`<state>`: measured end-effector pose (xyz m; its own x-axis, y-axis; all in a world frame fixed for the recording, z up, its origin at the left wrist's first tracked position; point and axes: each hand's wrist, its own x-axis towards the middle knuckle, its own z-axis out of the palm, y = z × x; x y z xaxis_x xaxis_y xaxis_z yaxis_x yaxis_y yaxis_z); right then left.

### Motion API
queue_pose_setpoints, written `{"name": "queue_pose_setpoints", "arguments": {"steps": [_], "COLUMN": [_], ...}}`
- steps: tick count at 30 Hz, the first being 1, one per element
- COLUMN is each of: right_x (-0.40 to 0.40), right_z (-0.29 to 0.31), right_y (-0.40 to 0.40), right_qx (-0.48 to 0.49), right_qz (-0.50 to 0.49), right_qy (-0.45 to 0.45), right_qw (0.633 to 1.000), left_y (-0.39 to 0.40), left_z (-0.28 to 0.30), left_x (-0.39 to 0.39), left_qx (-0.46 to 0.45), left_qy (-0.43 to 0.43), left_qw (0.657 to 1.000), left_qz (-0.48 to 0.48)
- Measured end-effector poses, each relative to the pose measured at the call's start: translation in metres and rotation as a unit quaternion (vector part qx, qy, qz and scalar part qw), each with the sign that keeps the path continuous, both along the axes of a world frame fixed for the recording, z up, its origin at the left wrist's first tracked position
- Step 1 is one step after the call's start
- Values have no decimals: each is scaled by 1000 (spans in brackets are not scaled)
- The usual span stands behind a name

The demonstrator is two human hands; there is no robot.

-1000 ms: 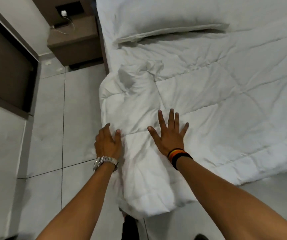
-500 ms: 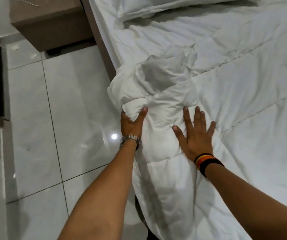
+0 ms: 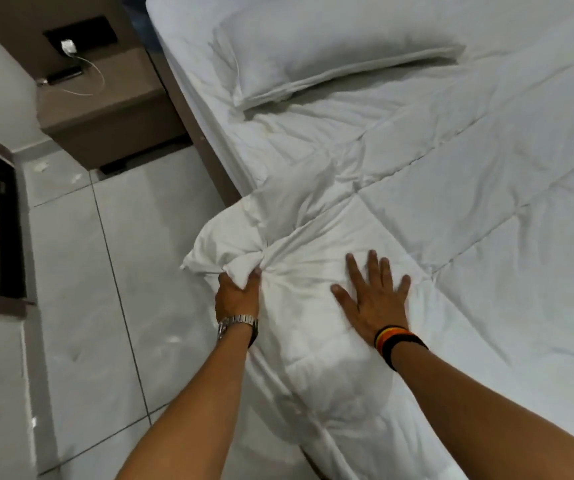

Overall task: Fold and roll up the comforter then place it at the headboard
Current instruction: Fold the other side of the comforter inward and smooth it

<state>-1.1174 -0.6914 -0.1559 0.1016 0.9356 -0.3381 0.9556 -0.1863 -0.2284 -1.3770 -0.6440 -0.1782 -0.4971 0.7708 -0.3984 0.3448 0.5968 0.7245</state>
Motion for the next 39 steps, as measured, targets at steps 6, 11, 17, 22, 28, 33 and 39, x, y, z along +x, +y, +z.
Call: {"name": "queue_pose_setpoints", "arguments": {"steps": [6,11,17,22,28,33,39], "right_x": [-24,-45,-78,-109,-125,-126,-124], "right_z": [14,5,-17,-19,-17,-7,-3], "right_y": [1,50,142,160,146,121,-13], "right_qx": [64,90,80,112,27,55,75], "right_qz": [-52,-95,-151,-176,-132,-169,-311], "right_qy": [54,64,15,18,-27,-7,-6], "right_qw": [995,989,985,978,990,984,947], "left_y": [42,145,220,210,221,214,186], "left_z": [19,10,-12,-8,-9,-1,13], "left_x": [-12,-12,-11,-35,-71,-66,-79], "left_qx": [75,108,134,126,20,-20,24], "left_qy": [159,119,28,-7,23,19,46], "left_qw": [978,946,909,901,925,920,905], "left_qz": [-109,-283,-393,-414,-378,-391,-423]}}
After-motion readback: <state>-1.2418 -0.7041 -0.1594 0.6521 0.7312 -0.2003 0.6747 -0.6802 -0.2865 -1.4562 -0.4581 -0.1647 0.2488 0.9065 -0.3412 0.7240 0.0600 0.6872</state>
